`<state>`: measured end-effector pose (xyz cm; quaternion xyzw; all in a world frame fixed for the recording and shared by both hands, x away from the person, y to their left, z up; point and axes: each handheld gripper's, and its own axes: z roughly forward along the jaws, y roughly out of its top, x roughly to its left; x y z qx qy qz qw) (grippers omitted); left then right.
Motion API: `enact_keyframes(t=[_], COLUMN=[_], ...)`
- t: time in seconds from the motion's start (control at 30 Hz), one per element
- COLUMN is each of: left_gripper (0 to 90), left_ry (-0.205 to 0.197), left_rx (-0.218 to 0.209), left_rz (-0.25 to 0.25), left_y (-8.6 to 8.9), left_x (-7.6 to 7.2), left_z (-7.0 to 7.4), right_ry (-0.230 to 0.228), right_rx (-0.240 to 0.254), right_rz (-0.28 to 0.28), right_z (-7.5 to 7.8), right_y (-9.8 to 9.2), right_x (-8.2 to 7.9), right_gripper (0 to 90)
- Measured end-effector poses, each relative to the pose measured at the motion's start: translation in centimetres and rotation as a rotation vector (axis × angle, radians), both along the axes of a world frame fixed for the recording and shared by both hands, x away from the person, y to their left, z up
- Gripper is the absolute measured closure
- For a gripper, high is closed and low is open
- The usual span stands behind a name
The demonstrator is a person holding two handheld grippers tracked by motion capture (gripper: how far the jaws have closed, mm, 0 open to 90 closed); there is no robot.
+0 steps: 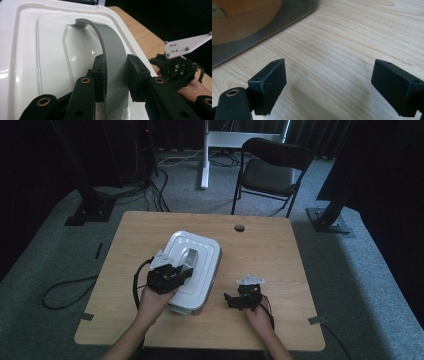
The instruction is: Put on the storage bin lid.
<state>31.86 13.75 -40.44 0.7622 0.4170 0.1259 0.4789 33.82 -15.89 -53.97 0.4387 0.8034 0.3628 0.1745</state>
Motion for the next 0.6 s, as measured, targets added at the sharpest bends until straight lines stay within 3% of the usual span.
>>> enact_keyframes(t=[0.4,0.53,0.6], left_gripper=[70.5,70.3,70.4], left_ry=[0.068,0.088,0.079], left_rx=[-0.027,-0.025,-0.003], left_rz=[-0.027,-0.026,-0.022], left_y=[-0.1,-0.4,-0.7], left_x=[1.3,1.4,1.4], left_z=[-0.6,-0.9,-1.2], right_ry=[0.012,0.013,0.015], right_rx=[0.009,0.008,0.008], right_rz=[-0.002,-0.001,0.000], right_z=[-0.1,-0.1,-0.2], right_y=[-0.2,-0.3,-0.3], right_x=[0.1,0.1,0.1], right_gripper=[12.0,12.0,12.0])
